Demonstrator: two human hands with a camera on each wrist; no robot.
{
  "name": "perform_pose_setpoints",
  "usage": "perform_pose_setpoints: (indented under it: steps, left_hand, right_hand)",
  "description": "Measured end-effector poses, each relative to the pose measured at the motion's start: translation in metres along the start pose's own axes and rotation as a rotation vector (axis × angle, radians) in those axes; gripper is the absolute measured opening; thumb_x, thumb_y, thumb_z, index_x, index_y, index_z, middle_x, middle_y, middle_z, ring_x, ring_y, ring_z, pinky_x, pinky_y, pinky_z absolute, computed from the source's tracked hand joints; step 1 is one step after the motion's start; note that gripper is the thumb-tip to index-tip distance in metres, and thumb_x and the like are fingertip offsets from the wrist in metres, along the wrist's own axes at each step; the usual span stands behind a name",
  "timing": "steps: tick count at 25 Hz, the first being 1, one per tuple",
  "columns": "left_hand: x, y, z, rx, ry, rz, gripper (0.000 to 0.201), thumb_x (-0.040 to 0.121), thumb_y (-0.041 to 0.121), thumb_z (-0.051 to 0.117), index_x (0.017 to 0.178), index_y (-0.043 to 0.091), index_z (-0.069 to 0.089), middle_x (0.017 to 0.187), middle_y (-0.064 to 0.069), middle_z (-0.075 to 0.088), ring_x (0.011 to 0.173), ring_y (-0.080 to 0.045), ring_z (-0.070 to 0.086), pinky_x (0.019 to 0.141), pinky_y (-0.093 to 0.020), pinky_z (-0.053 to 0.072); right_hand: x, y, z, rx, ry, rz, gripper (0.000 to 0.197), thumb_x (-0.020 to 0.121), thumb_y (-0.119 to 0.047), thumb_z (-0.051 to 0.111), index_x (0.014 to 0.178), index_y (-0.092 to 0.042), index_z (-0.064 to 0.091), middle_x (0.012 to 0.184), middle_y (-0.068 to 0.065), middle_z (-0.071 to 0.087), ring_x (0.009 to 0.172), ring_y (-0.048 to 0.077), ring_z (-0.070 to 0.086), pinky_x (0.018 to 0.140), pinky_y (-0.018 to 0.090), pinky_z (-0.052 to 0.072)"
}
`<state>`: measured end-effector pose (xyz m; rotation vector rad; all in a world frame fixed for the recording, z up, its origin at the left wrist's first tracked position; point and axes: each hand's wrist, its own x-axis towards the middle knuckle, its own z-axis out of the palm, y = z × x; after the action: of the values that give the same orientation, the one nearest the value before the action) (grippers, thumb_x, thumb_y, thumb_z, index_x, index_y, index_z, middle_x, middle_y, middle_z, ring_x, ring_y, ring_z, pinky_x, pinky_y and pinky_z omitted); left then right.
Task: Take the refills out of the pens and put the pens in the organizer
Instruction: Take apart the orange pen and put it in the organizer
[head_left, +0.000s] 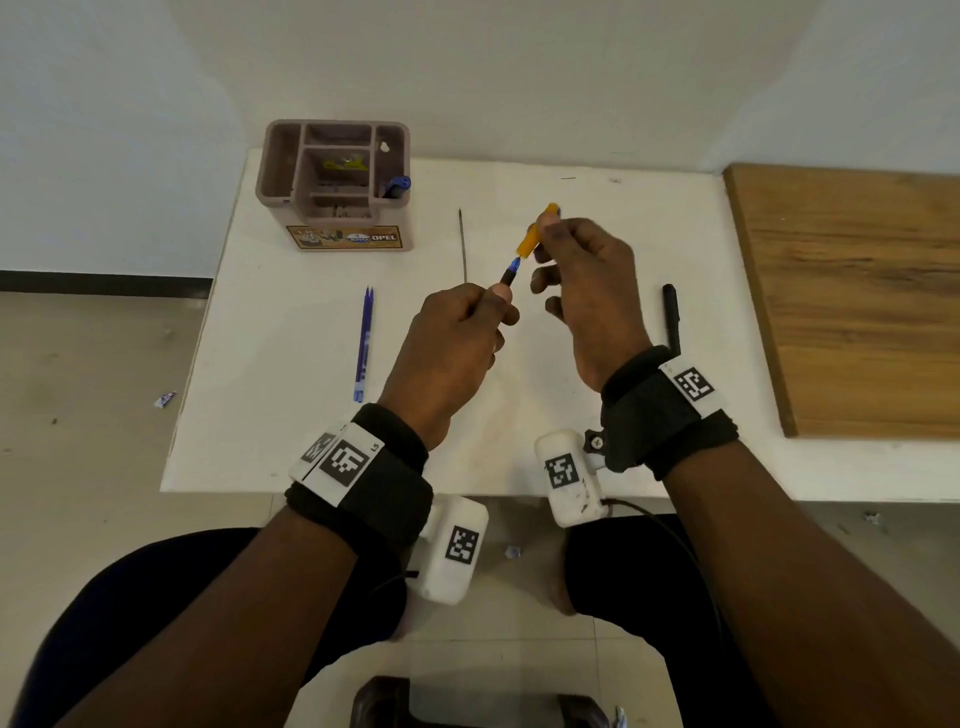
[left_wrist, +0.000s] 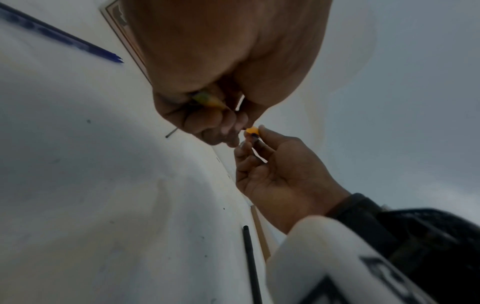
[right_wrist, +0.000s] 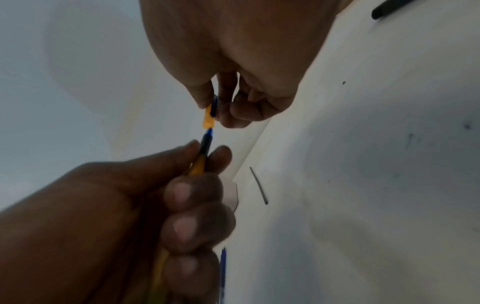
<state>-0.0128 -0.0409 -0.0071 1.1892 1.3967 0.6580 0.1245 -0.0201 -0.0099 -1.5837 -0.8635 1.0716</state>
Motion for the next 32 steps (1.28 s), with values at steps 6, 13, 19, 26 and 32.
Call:
perform_pose_setpoints:
  steps: [6, 13, 19, 26, 32]
  left_hand:
    - [0.009, -0.004, -0.019, -0.119, 0.142, -0.118, 0.022, 0.097, 0.016, 0.053, 0.101, 0.005, 0.072, 0.067, 0.000, 0.057, 0.064, -0.014, 0.052, 0.058, -0.025, 0.044]
    - [0.011, -0.008, -0.021, -0.006, 0.132, -0.037, 0.020, 0.096, 0.022, 0.065, 0.110, 0.012, 0.077, 0.085, 0.004, 0.071, 0.081, -0.015, 0.064, 0.061, -0.022, 0.049]
    - [0.008, -0.011, -0.023, 0.127, 0.102, 0.038, 0.022, 0.089, 0.026, 0.075, 0.108, 0.015, 0.078, 0.095, -0.001, 0.077, 0.090, -0.020, 0.073, 0.074, -0.030, 0.060]
    - [0.005, -0.007, -0.021, 0.426, 0.161, 0.209, 0.028, 0.094, 0.038, 0.069, 0.105, 0.015, 0.081, 0.092, -0.003, 0.079, 0.081, -0.018, 0.072, 0.086, -0.031, 0.055]
    - [0.003, -0.002, -0.021, 0.342, 0.072, 0.201, 0.029, 0.100, 0.033, 0.061, 0.107, 0.011, 0.080, 0.088, -0.005, 0.079, 0.082, -0.017, 0.075, 0.090, -0.036, 0.058]
  right_hand:
    - [0.025, 0.014, -0.008, -0.405, -0.030, -0.019, 0.035, 0.100, -0.036, 0.063, 0.085, -0.007, 0.076, 0.081, 0.008, 0.076, 0.070, 0.018, 0.072, 0.068, 0.034, 0.057]
    - [0.019, 0.035, 0.014, -0.993, -0.108, -0.079, 0.033, 0.097, -0.040, 0.063, 0.099, -0.008, 0.071, 0.103, 0.013, 0.069, 0.101, 0.029, 0.061, 0.078, 0.037, 0.048]
    - [0.002, 0.010, 0.008, -0.332, -0.125, -0.032, 0.041, 0.098, -0.048, 0.065, 0.088, -0.010, 0.075, 0.077, 0.004, 0.075, 0.066, 0.015, 0.068, 0.073, 0.033, 0.060]
    - [0.001, 0.017, 0.013, -0.383, -0.201, -0.172, 0.031, 0.098, -0.034, 0.070, 0.081, -0.008, 0.074, 0.070, 0.005, 0.074, 0.061, 0.014, 0.067, 0.070, 0.032, 0.059]
    - [0.002, 0.010, 0.003, -0.391, -0.301, -0.212, 0.032, 0.107, -0.026, 0.055, 0.096, -0.003, 0.075, 0.073, -0.001, 0.069, 0.062, 0.009, 0.062, 0.064, 0.022, 0.053]
